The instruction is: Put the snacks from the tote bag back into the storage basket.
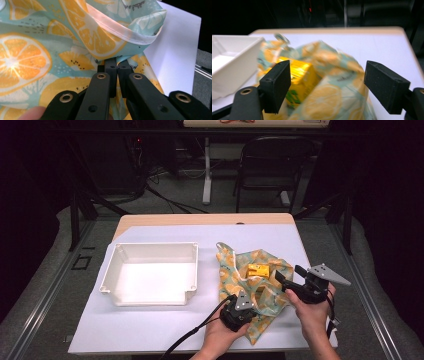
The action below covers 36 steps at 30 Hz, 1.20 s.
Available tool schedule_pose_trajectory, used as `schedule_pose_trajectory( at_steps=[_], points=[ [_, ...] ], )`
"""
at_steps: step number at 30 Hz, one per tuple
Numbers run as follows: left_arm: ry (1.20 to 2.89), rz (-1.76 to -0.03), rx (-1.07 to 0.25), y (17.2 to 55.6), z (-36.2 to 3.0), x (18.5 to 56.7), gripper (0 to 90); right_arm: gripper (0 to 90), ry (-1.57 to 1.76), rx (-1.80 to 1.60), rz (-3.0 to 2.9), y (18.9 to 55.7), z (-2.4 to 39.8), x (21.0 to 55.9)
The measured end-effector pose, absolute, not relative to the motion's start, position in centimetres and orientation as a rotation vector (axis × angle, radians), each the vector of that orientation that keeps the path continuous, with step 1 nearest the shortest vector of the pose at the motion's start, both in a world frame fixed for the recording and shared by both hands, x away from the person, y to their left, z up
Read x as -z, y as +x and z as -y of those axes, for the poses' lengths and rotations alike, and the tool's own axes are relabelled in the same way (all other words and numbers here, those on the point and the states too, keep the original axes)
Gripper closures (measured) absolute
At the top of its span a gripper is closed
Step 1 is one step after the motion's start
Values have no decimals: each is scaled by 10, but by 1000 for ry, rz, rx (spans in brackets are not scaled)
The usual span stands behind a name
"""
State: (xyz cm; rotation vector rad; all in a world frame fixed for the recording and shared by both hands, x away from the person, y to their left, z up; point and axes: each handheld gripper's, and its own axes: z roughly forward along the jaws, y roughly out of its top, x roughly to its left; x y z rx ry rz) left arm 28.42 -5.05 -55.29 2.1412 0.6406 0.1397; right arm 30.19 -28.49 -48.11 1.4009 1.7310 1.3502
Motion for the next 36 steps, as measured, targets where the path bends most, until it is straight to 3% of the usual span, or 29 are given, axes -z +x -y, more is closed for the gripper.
schedule_pose_trajectory(
  at_steps=[3, 7, 8, 9, 11, 16, 21, 26, 29, 32, 33, 34, 36],
  points=[
    [2137, -658, -131, 284, 48, 555, 900, 236, 1478, -1316, -1764, 316, 288, 498],
    [2134, -670, -127, 282, 39, 556, 900, 434, 1450, -1343, -1872, 315, 293, 510],
    [2117, -687, -139, 281, 36, 555, 876, 547, 1436, -1328, -1899, 311, 295, 513],
    [2102, -682, -119, 281, 32, 554, 876, 547, 1436, -1328, -1899, 311, 295, 513],
    [2072, -676, -120, 279, 25, 548, 809, 691, 1435, -1344, -1919, 308, 297, 516],
    [1976, -645, -160, 275, 5, 528, 632, 900, 1414, -1258, -1977, 306, 296, 519],
    [1804, -734, -216, 290, -7, 510, 521, 900, 1431, -1222, -1996, 306, 294, 521],
    [1791, -798, -276, 311, 3, 505, 385, 900, 1426, -1217, -1997, 306, 293, 524],
    [1853, -850, -329, 318, 16, 514, 408, 900, 1422, -1197, -2017, 308, 294, 526],
    [1962, -907, -358, 319, 28, 531, 607, 900, 1433, -1187, -2009, 308, 296, 528],
    [2002, -915, -362, 319, 30, 536, 719, 900, 1441, -1188, -1999, 308, 297, 529],
    [2027, -920, -353, 319, 32, 542, 719, 900, 1441, -1188, -1999, 308, 297, 529],
    [2088, -946, -374, 320, 33, 549, 826, 883, 1493, -1129, -1975, 309, 301, 533]
  ],
)
